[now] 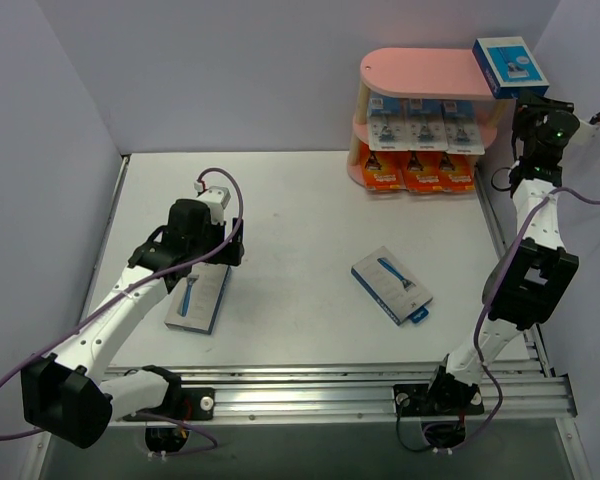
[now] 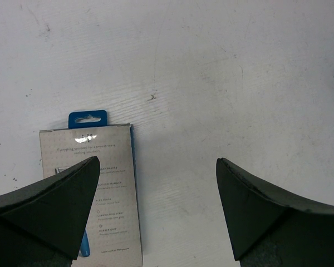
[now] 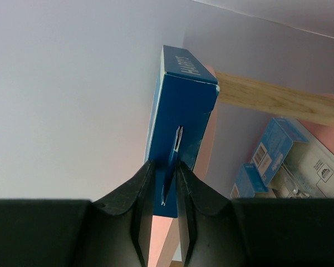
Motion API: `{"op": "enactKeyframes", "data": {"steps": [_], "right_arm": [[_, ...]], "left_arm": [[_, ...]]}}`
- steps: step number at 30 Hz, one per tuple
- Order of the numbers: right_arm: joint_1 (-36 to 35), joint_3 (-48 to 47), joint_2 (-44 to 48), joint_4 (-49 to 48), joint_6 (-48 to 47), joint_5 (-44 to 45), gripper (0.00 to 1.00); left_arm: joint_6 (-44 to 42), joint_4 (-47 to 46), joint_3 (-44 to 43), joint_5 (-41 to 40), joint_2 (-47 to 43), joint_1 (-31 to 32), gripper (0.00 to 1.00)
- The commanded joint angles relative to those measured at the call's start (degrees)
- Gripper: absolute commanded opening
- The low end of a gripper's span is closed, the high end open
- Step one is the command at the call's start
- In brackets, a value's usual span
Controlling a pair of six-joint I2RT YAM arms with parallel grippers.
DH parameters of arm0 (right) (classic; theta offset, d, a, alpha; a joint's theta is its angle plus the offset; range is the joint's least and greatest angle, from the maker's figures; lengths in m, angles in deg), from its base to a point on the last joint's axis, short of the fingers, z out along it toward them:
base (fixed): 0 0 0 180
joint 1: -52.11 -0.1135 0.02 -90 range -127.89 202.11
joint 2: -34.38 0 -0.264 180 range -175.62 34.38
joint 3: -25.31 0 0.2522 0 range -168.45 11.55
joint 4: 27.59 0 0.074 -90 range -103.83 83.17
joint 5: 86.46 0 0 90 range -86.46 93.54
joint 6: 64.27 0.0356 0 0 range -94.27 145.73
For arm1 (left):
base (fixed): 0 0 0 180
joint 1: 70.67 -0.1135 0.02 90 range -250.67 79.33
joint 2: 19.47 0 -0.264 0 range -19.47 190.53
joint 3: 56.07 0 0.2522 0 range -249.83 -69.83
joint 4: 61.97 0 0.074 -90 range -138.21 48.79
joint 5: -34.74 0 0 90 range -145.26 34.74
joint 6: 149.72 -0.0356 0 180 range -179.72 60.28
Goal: Place and organize the shaving razors onto the shelf
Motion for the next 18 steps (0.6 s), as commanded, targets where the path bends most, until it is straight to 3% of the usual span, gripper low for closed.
{"op": "enactKeyframes", "data": {"steps": [1,6,11,18], "right_arm": [[-0.4,-2.8,-0.9,-2.2,0.5,-2.4,0.19],[-0.7,-3.5,-1.4,-2.5,0.3,-3.1,0.23],[-1.2,-3.8,-1.6,-1.7,-0.5,-3.5,0.41],[-1.1,-2.9,-0.2,-0.9,-0.9,-3.9,0.51]], "left_arm": [[-0.4,-0.5,-3.0,0.2,-0.1,0.1,0.95],[-0.4,-0.5,-3.0,0.3,-0.2,0.1,0.95],[-0.4,-0.5,-3.0,0.6,-0.2,0.1,0.95],[-0.4,-0.5,-3.0,0.7,-0.3,0.1,0.95]]}}
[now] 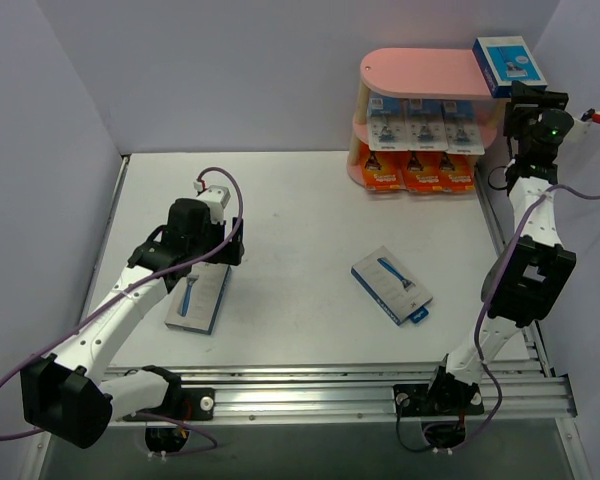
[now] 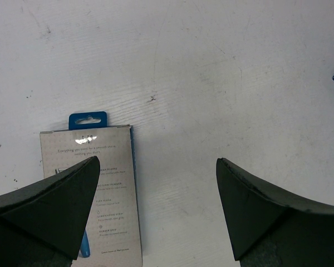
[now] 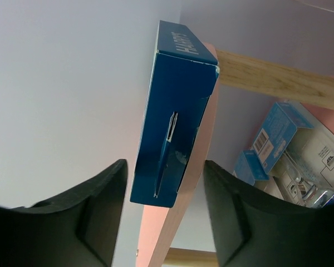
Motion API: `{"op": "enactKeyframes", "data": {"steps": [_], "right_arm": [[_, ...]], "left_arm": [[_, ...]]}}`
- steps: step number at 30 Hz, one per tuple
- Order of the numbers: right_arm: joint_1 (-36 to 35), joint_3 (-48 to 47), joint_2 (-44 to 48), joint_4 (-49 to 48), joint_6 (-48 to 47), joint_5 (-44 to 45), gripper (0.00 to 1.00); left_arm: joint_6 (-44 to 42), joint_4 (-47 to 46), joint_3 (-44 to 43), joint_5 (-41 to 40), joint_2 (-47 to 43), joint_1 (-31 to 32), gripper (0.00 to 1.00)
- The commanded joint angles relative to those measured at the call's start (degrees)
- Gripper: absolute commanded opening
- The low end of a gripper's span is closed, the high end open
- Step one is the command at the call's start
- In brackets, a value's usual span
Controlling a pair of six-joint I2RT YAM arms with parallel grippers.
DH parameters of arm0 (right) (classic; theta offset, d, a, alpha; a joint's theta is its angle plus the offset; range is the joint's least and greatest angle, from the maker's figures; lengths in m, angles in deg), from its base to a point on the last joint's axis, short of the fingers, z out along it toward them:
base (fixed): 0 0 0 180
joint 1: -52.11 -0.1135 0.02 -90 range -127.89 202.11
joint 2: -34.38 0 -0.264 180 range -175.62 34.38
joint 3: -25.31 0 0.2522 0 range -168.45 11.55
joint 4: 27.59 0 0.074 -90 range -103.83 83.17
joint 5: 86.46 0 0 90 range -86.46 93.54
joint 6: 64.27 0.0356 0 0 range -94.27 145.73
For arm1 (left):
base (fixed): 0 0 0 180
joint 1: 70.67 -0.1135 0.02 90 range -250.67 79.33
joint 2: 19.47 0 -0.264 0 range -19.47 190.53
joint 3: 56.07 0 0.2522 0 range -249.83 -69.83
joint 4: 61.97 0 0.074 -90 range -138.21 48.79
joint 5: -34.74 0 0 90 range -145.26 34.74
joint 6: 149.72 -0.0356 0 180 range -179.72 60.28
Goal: Place and organize the shaving razors onto the shelf
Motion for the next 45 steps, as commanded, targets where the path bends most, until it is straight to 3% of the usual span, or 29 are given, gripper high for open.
{"op": "enactKeyframes", "data": {"steps": [1,7,13,19,27,30,34,40,45], "right_arm": [[-0.1,-1.5,1.7,-1.5,-0.5,-1.9,0.55],[0.4,-0.3,4.1,-0.7,-3.8,-2.8,0.74],[1.2,2.7,8.2,-0.9,-4.8,-4.7,0.83],[2.4,9.6,15.5,-1.2,-7.6,-8.3,0.88],[0.7,28.8,31.0,1.1,-14.4,-12.7,0.88],[-2.5,34.0,39.4,7.3,-20.4,-13.2,0.88],[-13.2,41.2,47.8,15.1,-30.0,-10.0,0.87],[-24.5,52.4,58.4,25.1,-33.5,-4.4,0.82],[-29.1,58.3,62.4,34.8,-35.4,0.0,0.82]], "left_arm": [[-0.4,-0.4,-2.6,0.6,-0.2,0.1,0.95],[-0.6,-0.4,-2.5,0.2,-0.4,0.1,0.94],[-0.7,-0.3,-2.4,-0.4,-0.2,0.1,0.95],[-0.9,-0.3,-2.2,-0.7,-0.3,0.2,0.94],[-1.2,0.0,-2.4,-2.0,-0.2,0.2,0.94],[-1.2,0.1,-2.4,-2.1,-0.1,0.2,0.95],[-1.1,0.2,-2.6,-2.2,-0.1,0.2,0.95],[-1.4,0.6,-2.8,-3.5,0.4,0.2,0.95],[-1.5,1.1,-3.1,-4.3,0.5,0.2,0.95]]}}
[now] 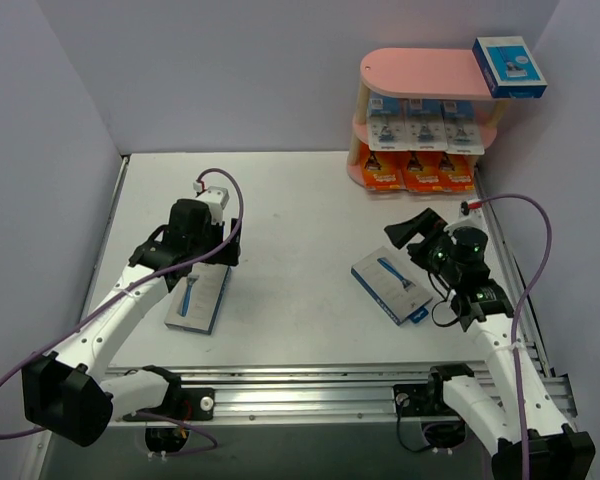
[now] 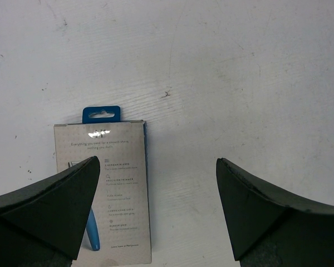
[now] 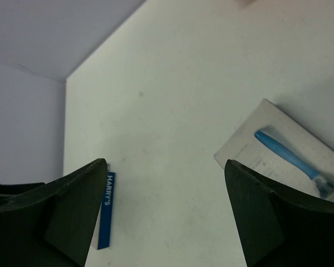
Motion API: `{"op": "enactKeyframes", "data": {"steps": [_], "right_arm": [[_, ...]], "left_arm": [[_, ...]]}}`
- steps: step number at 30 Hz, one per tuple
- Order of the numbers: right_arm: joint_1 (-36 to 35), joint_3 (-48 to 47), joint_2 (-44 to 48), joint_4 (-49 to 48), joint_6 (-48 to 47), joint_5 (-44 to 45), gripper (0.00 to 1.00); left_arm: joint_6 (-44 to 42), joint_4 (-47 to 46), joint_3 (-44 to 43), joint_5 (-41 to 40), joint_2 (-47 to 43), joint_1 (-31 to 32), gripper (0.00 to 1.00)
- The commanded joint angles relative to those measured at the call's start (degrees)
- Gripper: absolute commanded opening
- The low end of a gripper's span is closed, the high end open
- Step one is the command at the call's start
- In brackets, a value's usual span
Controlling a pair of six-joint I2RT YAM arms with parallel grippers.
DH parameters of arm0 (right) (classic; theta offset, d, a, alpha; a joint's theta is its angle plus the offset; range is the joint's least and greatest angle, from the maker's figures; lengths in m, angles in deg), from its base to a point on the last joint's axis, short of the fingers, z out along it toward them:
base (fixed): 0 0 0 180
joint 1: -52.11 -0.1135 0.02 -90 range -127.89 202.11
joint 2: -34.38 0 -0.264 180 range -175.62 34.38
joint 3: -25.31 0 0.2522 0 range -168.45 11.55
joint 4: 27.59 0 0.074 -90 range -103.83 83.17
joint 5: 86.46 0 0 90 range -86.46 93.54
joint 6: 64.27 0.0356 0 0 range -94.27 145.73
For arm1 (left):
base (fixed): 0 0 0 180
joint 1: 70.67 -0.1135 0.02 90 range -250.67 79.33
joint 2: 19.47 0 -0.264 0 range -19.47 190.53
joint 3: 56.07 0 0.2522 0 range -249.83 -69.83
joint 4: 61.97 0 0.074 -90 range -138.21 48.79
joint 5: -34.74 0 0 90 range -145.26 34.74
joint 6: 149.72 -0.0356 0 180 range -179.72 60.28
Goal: Place and organize the shaving razors onto the shelf
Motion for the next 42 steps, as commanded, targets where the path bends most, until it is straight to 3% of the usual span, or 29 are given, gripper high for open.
{"op": "enactKeyframes", "data": {"steps": [1,6,10,12,29,35,42], "right_arm": [[-1.7,2.7,2.1,8.8,-4.0,5.5,0.82],[-1.7,4.7,-0.6,16.1,-6.5,12.9,0.86],[-1.7,5.5,-4.2,15.6,-5.0,15.3,0.89],[-1.7,5.5,-6.2,15.2,-5.0,18.4,1.00],[-1.7,2.7,-15.2,25.2,-1.4,26.7,1.00],[-1.8,7.4,-12.9,19.7,2.0,23.9,1.00],[-2.0,12.3,-16.5,9.6,1.9,18.6,1.00]], "left_arm": [[-0.8,0.0,-2.9,-1.4,-0.1,0.2,0.95],[-0.8,0.0,-3.0,-1.3,0.2,0.2,0.94],[-0.9,0.1,-3.1,-0.3,0.6,0.2,0.95],[-0.8,0.1,-3.1,0.1,0.6,0.2,0.95],[-0.3,-0.1,-3.3,3.5,-1.1,0.3,0.95],[-0.1,-0.2,-3.2,4.2,-1.3,0.3,0.95],[0.0,-0.4,-3.2,4.3,-1.0,0.4,0.95]]}}
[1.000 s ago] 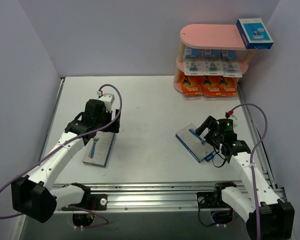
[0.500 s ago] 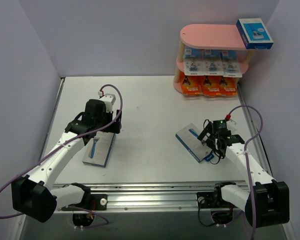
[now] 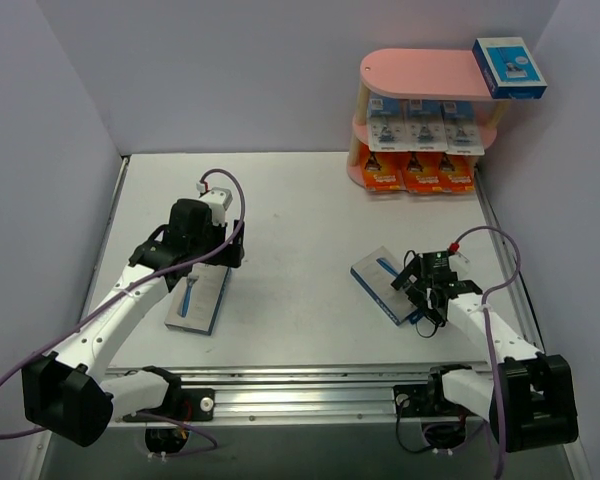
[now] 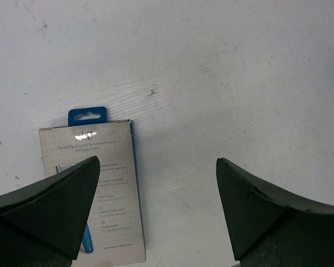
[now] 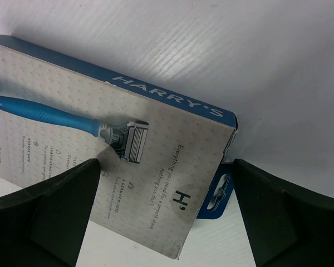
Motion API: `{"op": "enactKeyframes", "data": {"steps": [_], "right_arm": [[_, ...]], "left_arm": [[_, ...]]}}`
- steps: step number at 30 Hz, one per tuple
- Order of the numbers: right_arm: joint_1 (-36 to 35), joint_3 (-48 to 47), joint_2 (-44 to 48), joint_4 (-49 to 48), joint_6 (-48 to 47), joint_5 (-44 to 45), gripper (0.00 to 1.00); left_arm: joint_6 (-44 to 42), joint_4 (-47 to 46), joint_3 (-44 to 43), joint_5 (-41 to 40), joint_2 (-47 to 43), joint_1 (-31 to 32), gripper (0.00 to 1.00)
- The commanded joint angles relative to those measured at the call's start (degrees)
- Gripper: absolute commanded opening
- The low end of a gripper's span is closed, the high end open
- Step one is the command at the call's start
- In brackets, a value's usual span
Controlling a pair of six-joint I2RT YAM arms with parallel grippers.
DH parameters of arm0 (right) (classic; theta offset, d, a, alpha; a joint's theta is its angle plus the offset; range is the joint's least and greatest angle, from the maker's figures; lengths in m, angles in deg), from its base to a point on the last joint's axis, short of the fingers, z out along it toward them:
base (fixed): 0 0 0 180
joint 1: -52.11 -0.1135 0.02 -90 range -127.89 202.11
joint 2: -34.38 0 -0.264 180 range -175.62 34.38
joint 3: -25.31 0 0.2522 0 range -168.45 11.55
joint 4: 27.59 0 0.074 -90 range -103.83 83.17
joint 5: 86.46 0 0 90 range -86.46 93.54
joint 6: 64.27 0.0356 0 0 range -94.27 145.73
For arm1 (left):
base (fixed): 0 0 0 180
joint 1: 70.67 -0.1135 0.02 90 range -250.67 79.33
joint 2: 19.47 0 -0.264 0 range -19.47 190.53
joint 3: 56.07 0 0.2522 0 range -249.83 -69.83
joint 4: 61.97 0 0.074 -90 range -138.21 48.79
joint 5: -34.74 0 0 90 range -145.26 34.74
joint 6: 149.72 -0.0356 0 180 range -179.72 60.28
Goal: Place and organize the shaving razors onto the shelf
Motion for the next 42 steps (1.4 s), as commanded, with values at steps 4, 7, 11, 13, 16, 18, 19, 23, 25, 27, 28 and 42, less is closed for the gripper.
{"op": "enactKeyframes", "data": {"steps": [4,7,11,13,16,18,19,23,25,27,28,42], "right_arm": [[-1.6,0.6,-4.9,-10.0,0.1,-4.0,1.00],[-3.7,-1.4,-7.1,-11.5,-0.1,-3.4,1.00],[-7.3,-3.7,-12.7,-17.6,-0.3,-4.5,1.00],[-10.6,-5.8,-15.7,-18.9,-0.8,-4.9,1.00],[-15.7,-8.8,-21.5,-22.1,-1.3,-4.7,1.00],[-17.9,-10.1,-24.8,-25.3,-1.4,-4.9,1.00],[-19.7,-12.0,-25.6,-26.6,-1.4,-4.9,1.00],[-22.2,-15.9,-26.0,-28.9,-1.4,-8.5,1.00],[-22.2,-18.1,-24.4,-28.5,-1.7,-9.2,1.00],[-22.2,-19.1,-22.8,-27.5,-3.0,-9.4,1.00],[-22.3,-19.5,-21.0,-26.4,-3.6,-9.5,1.00],[-22.7,-12.4,-7.7,-22.5,-19.5,-12.5,0.75]], "left_arm": [[0.5,-0.7,-2.8,0.9,-1.0,0.5,0.95],[0.4,-0.7,-2.9,0.9,-0.6,0.6,0.95],[0.3,-0.6,-2.9,0.9,-0.5,0.6,0.95],[0.3,-0.6,-2.9,0.8,-0.6,0.6,0.95],[0.2,-0.5,-2.8,0.5,-0.6,0.6,0.95],[0.2,-0.6,-2.8,0.3,-0.5,0.7,0.94],[0.2,-0.5,-2.8,0.1,-0.5,0.8,0.94],[0.1,-0.4,-2.8,-0.2,-0.1,0.9,0.95],[0.1,-0.3,-2.9,-0.2,0.0,0.9,0.94],[0.1,-0.3,-2.9,-0.2,-0.1,0.9,0.94],[0.1,-0.2,-2.9,-0.2,0.0,0.9,0.95],[-0.1,0.0,-3.2,-1.9,-0.4,0.8,0.95]]}}
